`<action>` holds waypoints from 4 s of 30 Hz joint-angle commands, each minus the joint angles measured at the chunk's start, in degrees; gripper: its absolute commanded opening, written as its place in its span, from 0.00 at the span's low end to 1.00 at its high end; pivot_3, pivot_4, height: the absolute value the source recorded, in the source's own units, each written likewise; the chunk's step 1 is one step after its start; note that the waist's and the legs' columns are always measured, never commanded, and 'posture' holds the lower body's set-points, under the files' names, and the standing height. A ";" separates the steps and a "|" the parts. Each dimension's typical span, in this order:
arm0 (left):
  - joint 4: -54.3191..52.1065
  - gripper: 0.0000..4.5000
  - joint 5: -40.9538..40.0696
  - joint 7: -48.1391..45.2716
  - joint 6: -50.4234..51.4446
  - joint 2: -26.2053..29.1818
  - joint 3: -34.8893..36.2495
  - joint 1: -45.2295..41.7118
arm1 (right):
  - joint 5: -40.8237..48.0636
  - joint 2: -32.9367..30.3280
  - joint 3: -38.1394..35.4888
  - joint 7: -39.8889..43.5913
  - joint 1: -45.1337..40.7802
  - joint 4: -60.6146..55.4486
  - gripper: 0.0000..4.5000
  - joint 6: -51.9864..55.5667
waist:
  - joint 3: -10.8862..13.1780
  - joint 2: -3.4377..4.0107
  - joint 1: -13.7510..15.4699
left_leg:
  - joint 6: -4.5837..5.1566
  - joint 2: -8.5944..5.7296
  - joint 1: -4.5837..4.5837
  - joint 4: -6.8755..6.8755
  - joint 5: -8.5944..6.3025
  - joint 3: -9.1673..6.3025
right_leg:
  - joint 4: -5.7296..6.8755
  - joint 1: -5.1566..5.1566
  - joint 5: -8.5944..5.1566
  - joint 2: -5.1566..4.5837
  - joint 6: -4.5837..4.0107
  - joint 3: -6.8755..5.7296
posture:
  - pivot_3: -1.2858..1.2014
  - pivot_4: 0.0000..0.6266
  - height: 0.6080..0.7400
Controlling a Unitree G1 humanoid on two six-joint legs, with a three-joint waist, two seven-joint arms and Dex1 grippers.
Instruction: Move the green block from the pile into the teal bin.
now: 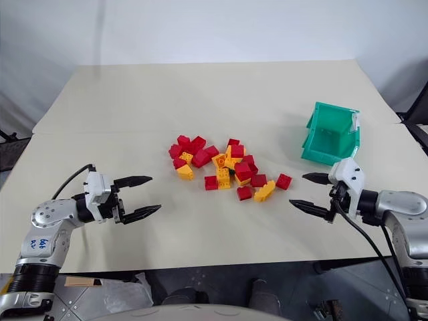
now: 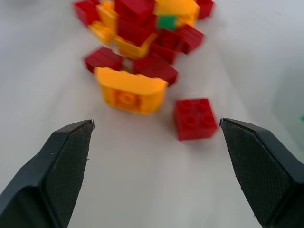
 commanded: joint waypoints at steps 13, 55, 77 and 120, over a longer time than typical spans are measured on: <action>-2.89 1.00 -4.76 -2.87 1.58 -0.51 1.10 -3.64 | 11.43 15.11 11.27 -22.25 -12.36 -26.01 0.09 31.55 | 0.00 0.00 0.03 | 0.03 0.04 -0.12 0.14 -0.07 -0.03 | 0.05 -0.09 0.02 0.01 -0.04 0.02 | 0.52 0.24 1.00; -4.57 1.00 -5.03 -3.24 0.40 -3.02 0.39 -3.64 | -7.72 27.40 18.40 -24.79 -22.15 -2.33 0.00 16.55 | 0.05 0.08 -1.43 | -0.01 -0.01 -0.15 0.14 -0.12 0.05 | 0.07 -0.14 0.03 0.18 -0.03 0.04 | 0.52 0.24 1.00; -0.37 1.00 -4.23 -4.21 -2.39 -3.39 0.06 -6.57 | -8.62 11.39 21.83 -8.23 -30.92 -2.99 0.00 19.28 | 0.07 0.11 -1.72 | 0.00 -0.01 -0.13 0.14 -0.15 0.11 | 0.06 -0.16 0.03 0.19 -0.03 0.04 | 0.52 0.24 1.00; -0.77 1.00 -3.63 -4.24 -6.70 -5.00 -0.37 -4.90 | -38.34 27.51 43.92 18.80 -66.51 51.73 0.72 -6.18 | 0.12 0.20 -1.98 | -0.03 -0.07 -0.21 0.16 -0.18 0.12 | 0.06 -0.21 0.04 0.21 0.00 -0.03 | 0.52 0.24 1.00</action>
